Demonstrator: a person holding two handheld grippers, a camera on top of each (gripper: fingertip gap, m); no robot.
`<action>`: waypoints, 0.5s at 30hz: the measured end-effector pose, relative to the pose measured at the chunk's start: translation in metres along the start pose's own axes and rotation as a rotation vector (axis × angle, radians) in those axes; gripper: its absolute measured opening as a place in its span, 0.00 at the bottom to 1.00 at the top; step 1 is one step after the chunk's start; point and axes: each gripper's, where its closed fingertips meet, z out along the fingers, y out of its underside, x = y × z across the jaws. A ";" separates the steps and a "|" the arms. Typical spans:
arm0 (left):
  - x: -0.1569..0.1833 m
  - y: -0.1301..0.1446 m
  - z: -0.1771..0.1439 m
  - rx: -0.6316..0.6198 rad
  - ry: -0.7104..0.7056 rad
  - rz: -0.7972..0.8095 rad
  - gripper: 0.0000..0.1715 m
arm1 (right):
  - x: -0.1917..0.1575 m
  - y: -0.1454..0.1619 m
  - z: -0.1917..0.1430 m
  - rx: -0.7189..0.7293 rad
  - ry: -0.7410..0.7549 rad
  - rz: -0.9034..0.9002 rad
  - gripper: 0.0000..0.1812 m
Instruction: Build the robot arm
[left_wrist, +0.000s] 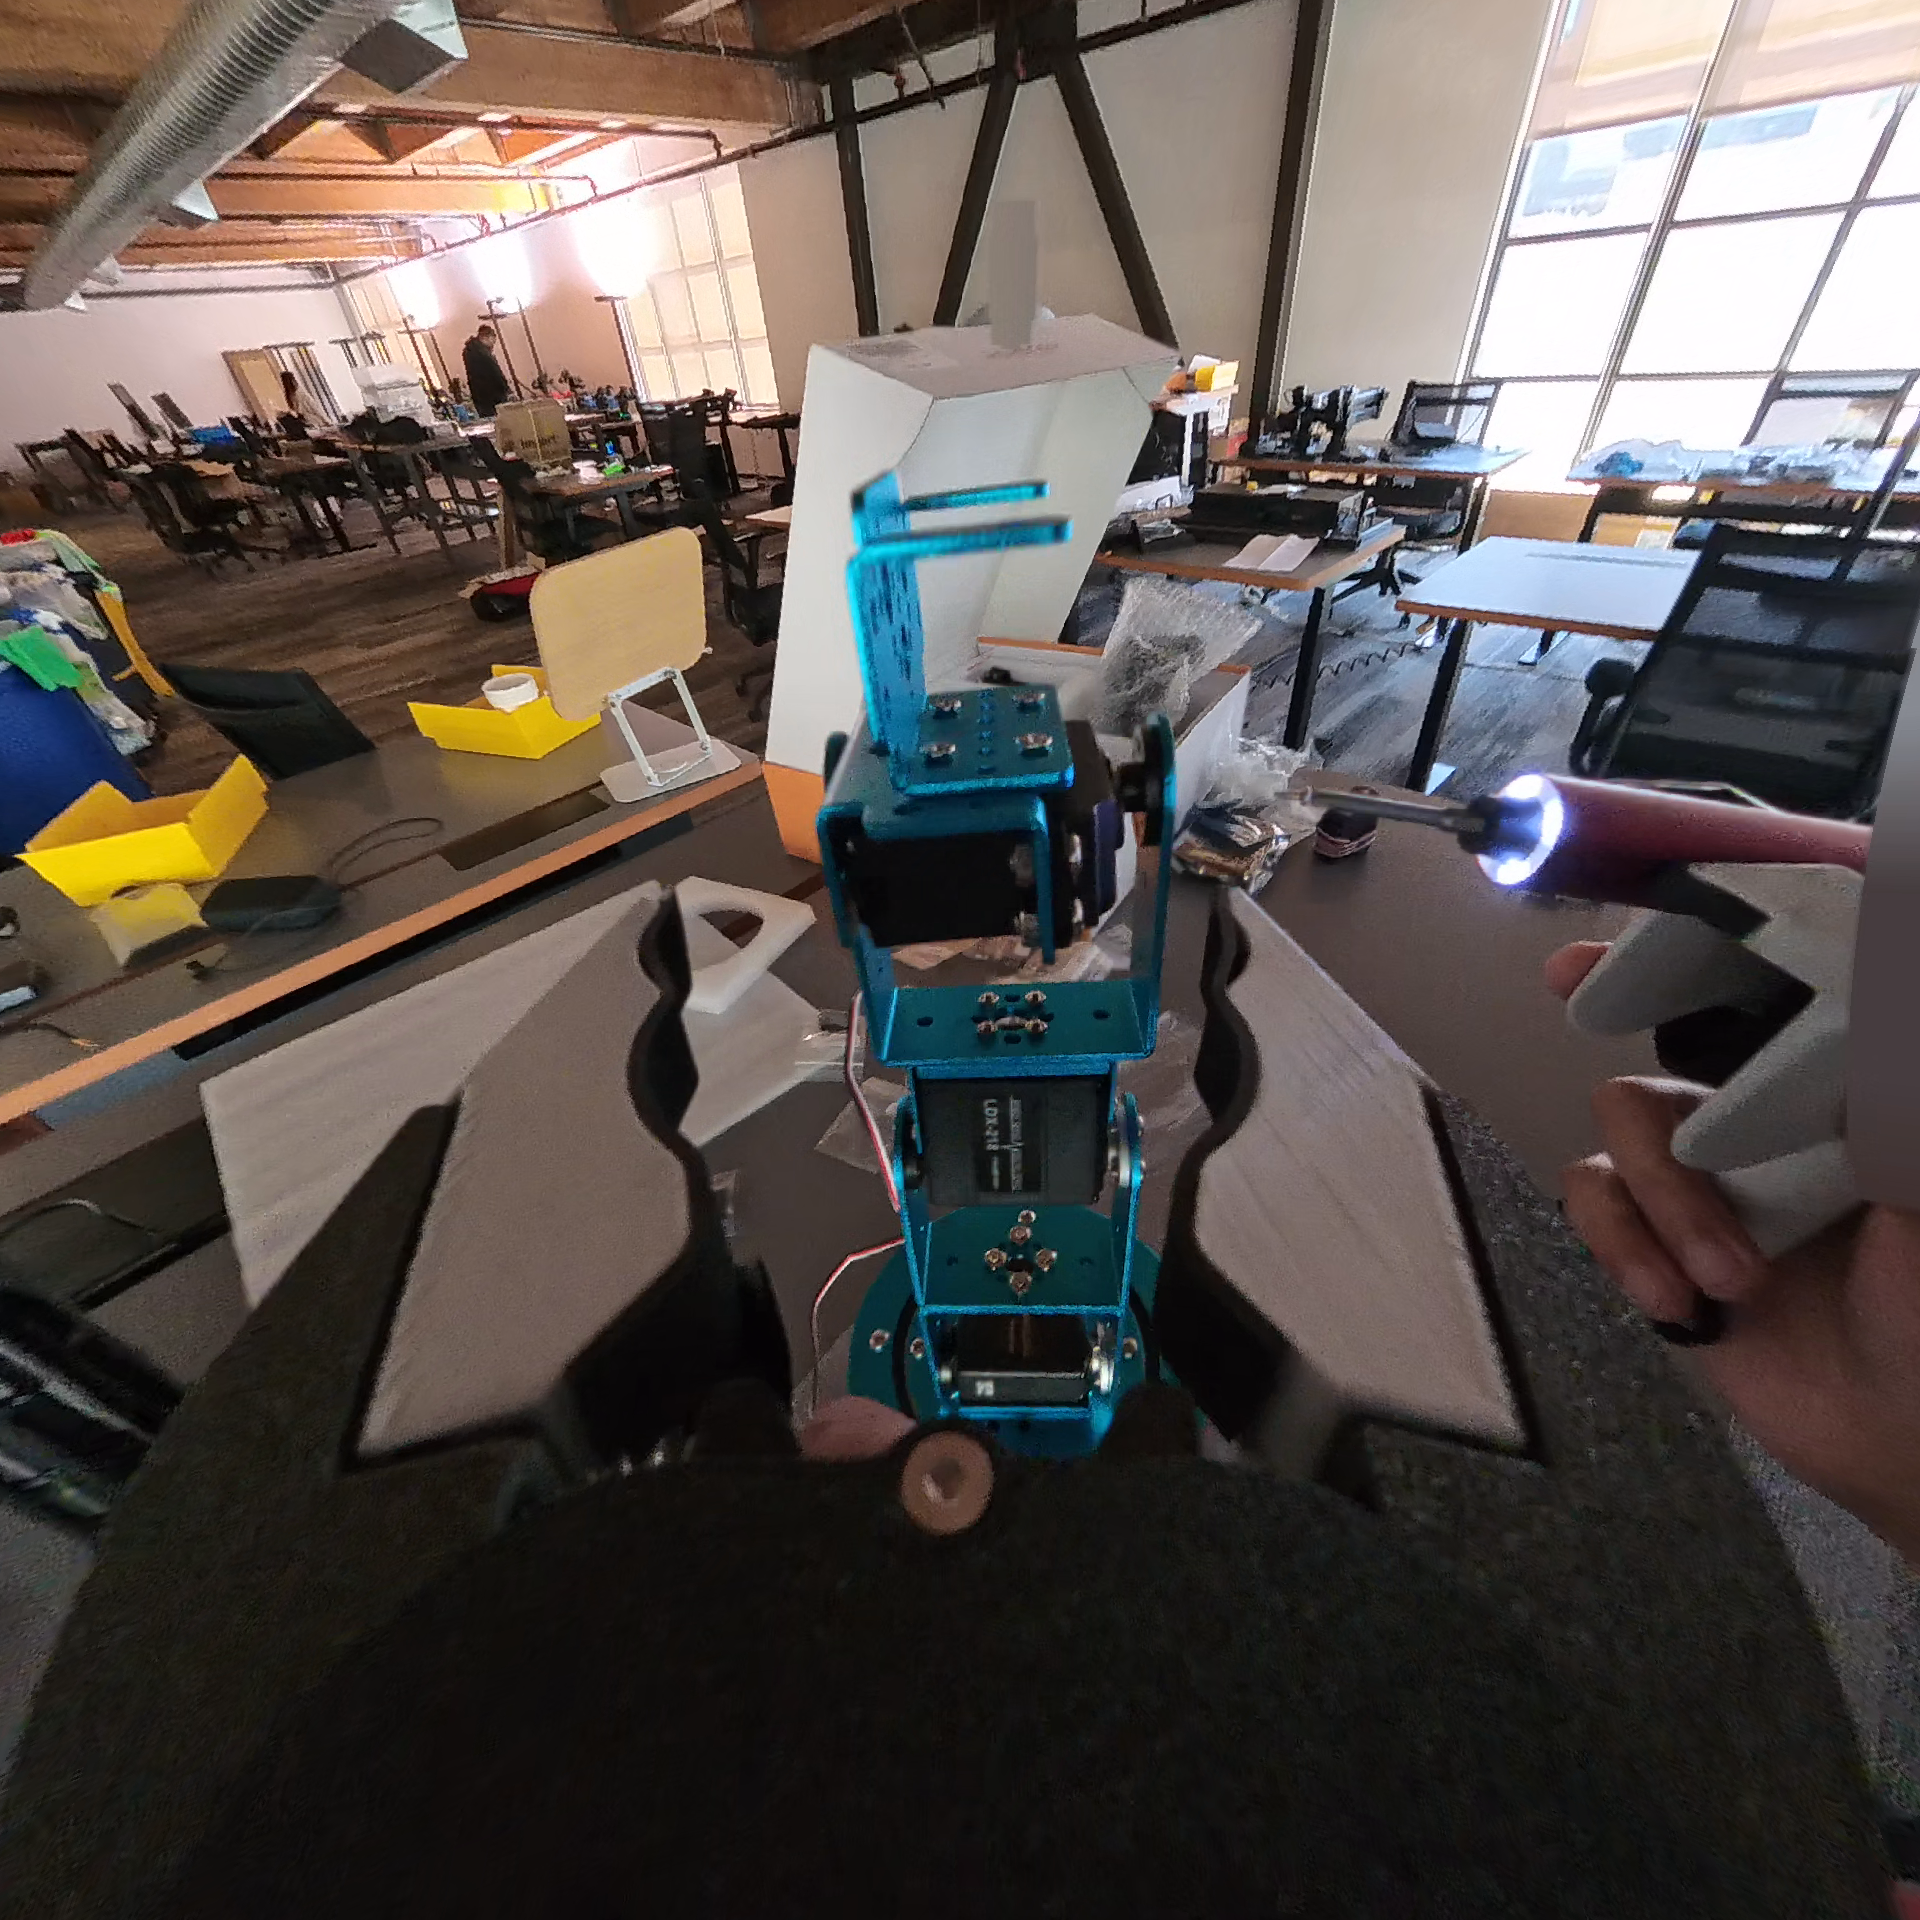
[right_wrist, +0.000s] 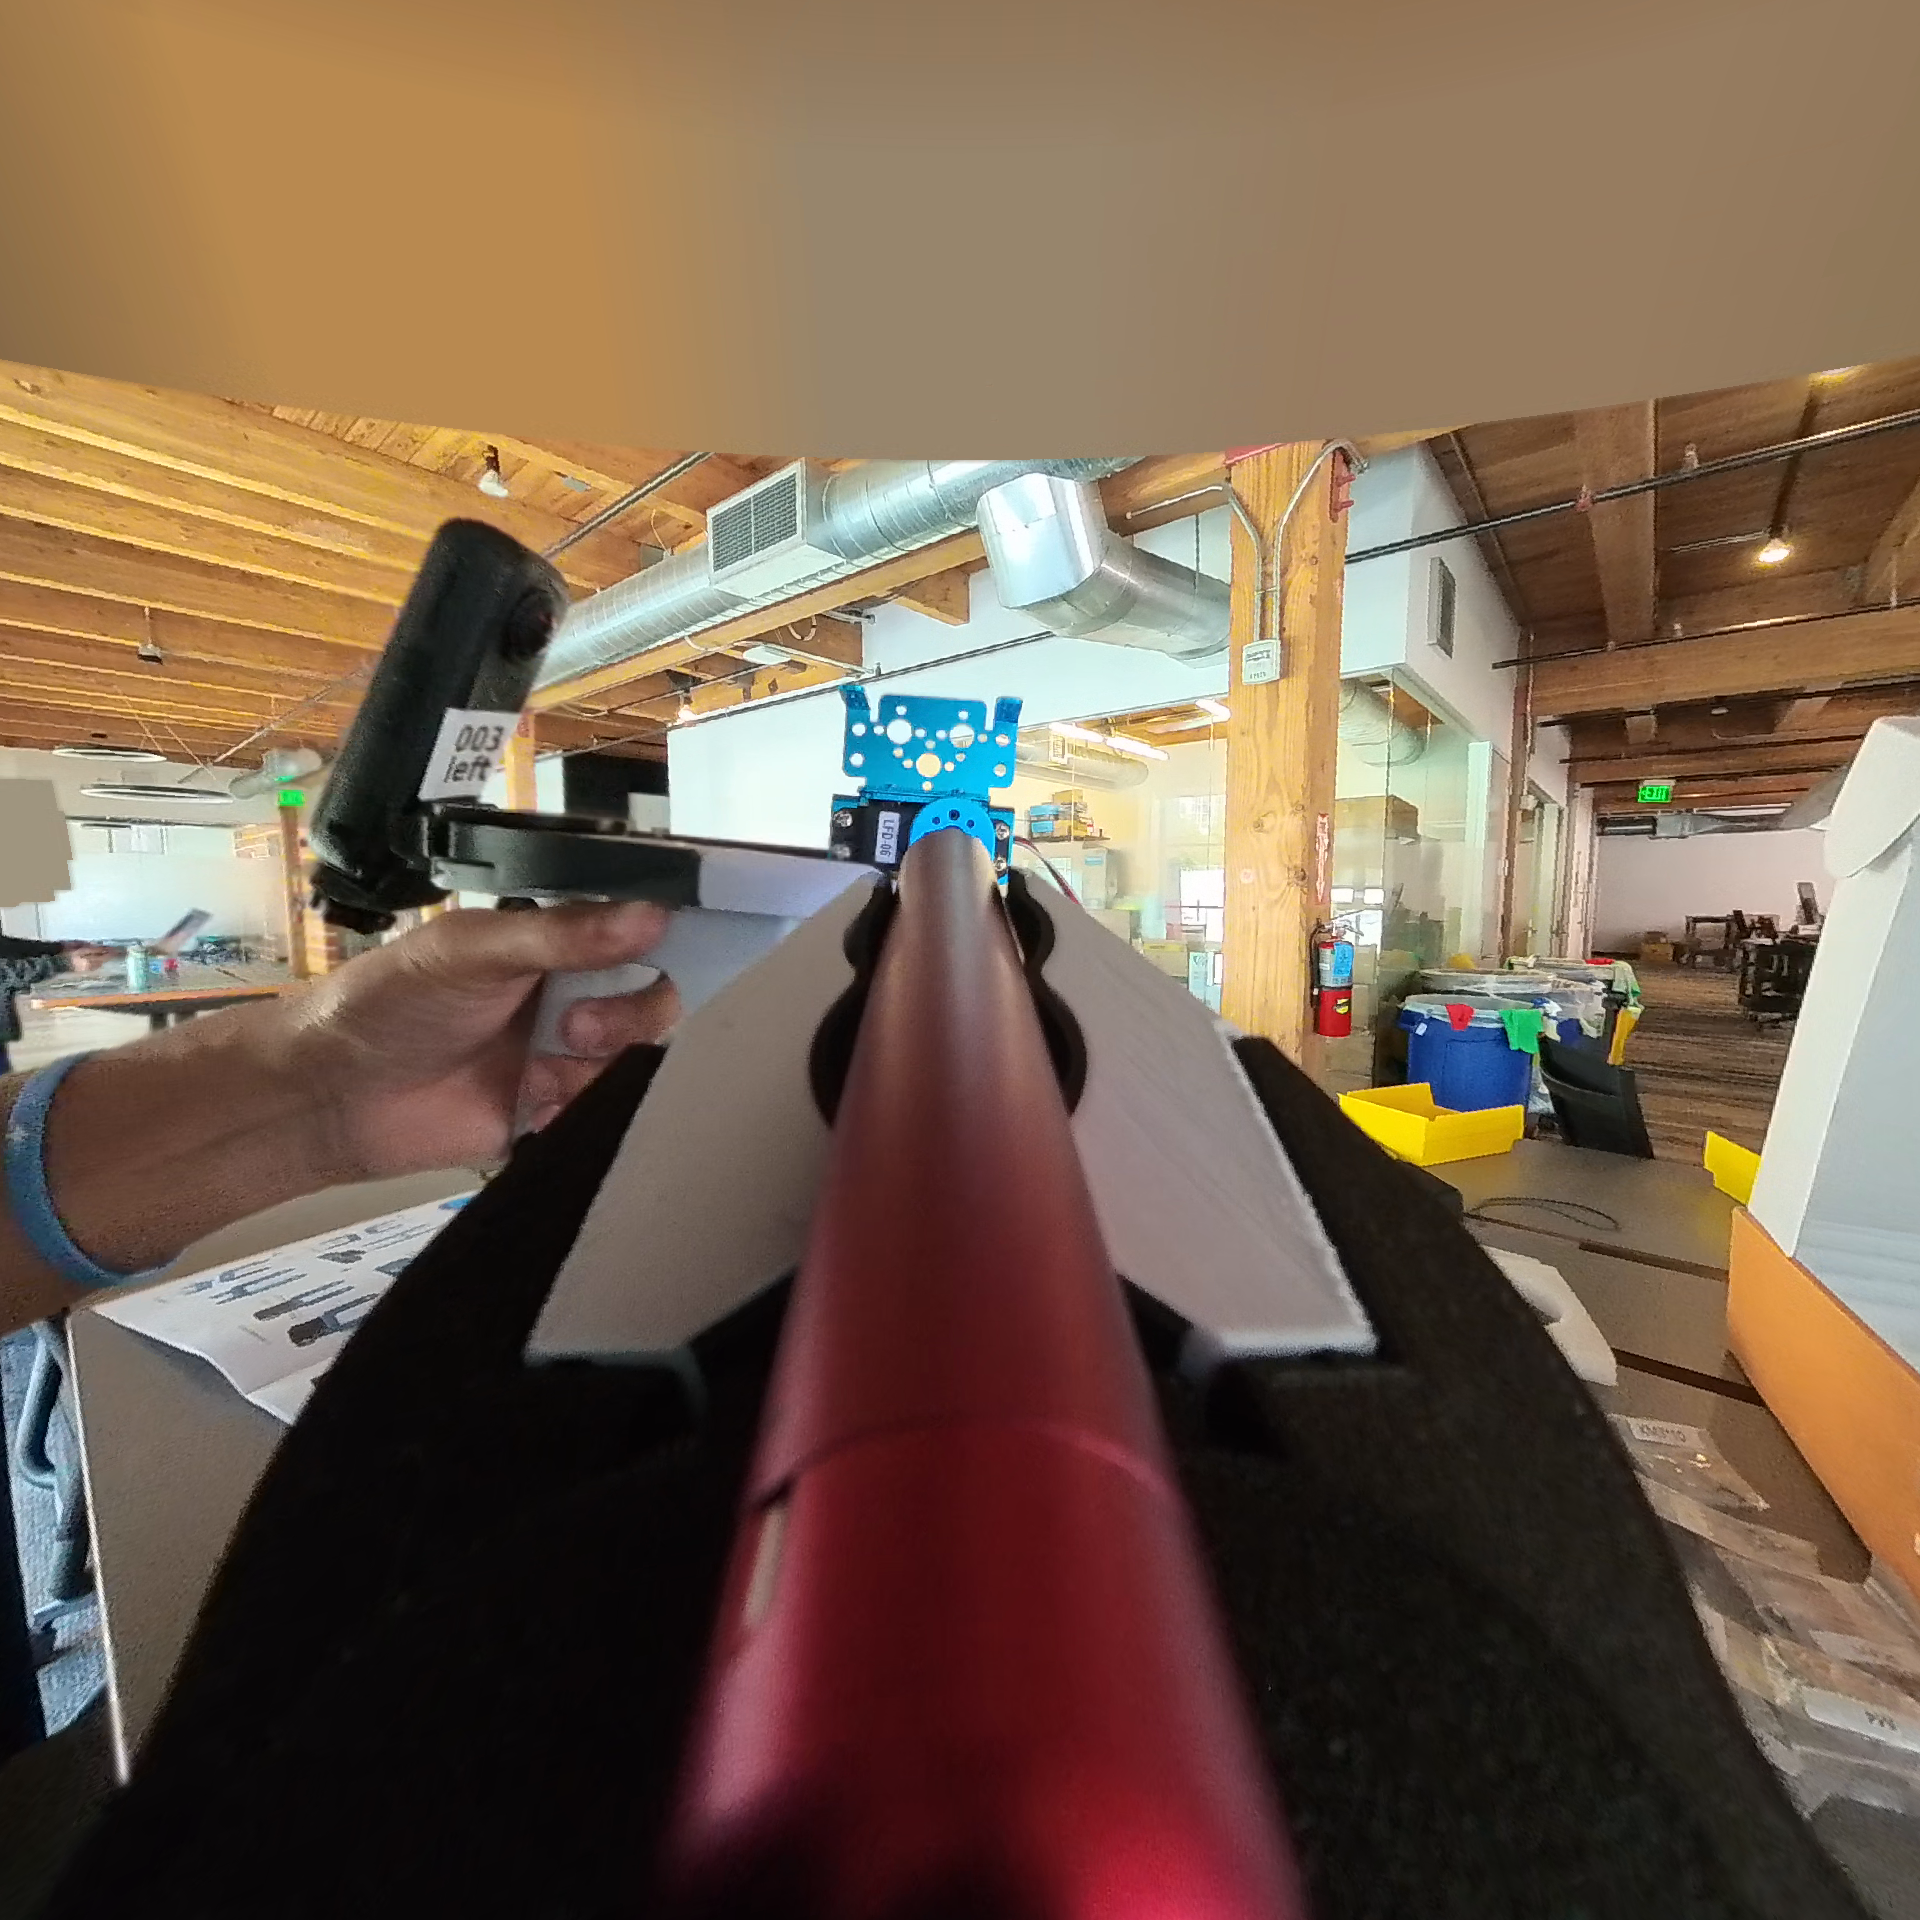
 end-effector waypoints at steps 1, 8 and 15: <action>0.001 0.001 0.002 0.011 -0.002 -0.006 0.57 | 0.000 0.001 0.000 -0.007 -0.003 -0.002 0.12; 0.007 0.006 0.009 0.064 -0.024 0.011 0.40 | -0.005 0.004 0.007 -0.004 -0.010 -0.008 0.12; 0.009 0.006 0.008 0.095 -0.035 0.003 0.37 | -0.008 0.005 0.011 0.013 -0.011 -0.021 0.12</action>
